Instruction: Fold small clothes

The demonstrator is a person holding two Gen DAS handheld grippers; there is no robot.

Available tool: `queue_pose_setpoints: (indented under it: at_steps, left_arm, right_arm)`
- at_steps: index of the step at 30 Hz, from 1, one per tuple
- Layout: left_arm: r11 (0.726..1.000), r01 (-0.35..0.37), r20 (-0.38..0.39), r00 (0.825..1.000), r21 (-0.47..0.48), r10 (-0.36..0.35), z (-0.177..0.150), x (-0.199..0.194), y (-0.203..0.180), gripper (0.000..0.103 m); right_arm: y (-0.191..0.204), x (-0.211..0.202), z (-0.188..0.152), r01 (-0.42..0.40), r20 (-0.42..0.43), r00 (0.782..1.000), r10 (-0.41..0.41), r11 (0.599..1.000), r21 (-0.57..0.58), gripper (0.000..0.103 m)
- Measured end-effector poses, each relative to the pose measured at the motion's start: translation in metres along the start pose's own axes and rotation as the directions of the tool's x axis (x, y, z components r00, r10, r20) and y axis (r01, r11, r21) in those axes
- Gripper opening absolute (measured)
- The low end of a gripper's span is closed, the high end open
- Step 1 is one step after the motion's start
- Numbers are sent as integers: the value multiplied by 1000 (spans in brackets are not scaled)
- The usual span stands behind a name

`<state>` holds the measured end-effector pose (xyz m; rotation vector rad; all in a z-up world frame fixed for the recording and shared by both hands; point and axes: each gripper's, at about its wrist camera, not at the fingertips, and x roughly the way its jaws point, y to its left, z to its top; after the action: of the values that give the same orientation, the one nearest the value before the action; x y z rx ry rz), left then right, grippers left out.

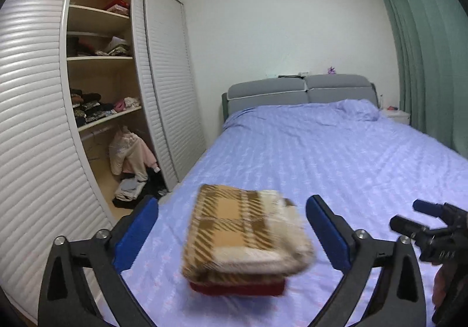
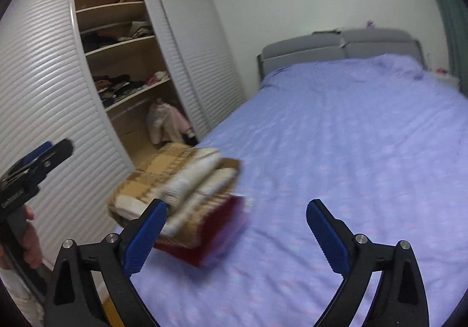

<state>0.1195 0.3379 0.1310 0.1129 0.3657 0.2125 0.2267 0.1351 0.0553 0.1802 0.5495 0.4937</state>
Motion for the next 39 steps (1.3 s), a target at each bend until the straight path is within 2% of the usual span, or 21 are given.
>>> queue_pose_setpoints:
  at_steps: [5, 8, 12, 15, 16, 17, 20, 21, 23, 28, 34, 36, 39]
  left_arm:
    - [995, 94, -15, 995, -19, -94, -9, -45, -61, 103]
    - [987, 159, -48, 986, -19, -160, -19, -61, -106, 103]
    - [981, 194, -114, 974, -11, -195, -30, -74, -158, 103]
    - [981, 196, -168, 967, -8, -194, -39, -85, -197, 103]
    - [981, 195, -198, 961, -14, -194, -42, -89, -210, 103]
    - [977, 213, -224, 951, -31, -214, -45, -92, -221, 103]
    - [950, 296, -261, 913, -99, -312, -57, -101, -245, 103]
    - [948, 302, -269, 909, -104, -319, -63, -105, -254, 103]
    - [952, 288, -270, 913, -103, -306, -72, -112, -266, 103]
    - [966, 249, -224, 940, -73, -259, -88, -129, -281, 103]
    - [961, 255, -220, 937, -105, -272, -99, -134, -279, 103]
    - [963, 258, -226, 936, -82, -270, -99, -132, -283, 103]
    - [970, 236, -202, 949, -53, -242, -99, -135, -288, 103]
  right_arm:
    - [-54, -76, -2, 139, 27, 990, -138, 990, -38, 101]
    - [-83, -118, -7, 202, 44, 979, -201, 979, -29, 102]
    - [-113, -170, -18, 275, 60, 960, -273, 961, -23, 102]
    - [-132, -204, -29, 363, 81, 930, -359, 931, -44, 102]
    - [-137, -217, -34, 405, 87, 912, -400, 912, -60, 102]
    - [-141, -225, -38, 418, 93, 907, -412, 906, -68, 102]
    - [-156, -254, -50, 416, 92, 907, -410, 907, -65, 102]
    - [-161, -264, -54, 414, 91, 908, -408, 909, -57, 102]
    - [-167, -277, -62, 424, 93, 903, -419, 904, -47, 102]
    - [-179, -306, -82, 464, 102, 883, -458, 885, -37, 102]
    - [-187, -315, -99, 478, 80, 877, -475, 878, -24, 102]
    - [-189, -313, -100, 479, 73, 877, -476, 877, -31, 102]
    - [-189, -311, -100, 478, 70, 877, -475, 878, -32, 102]
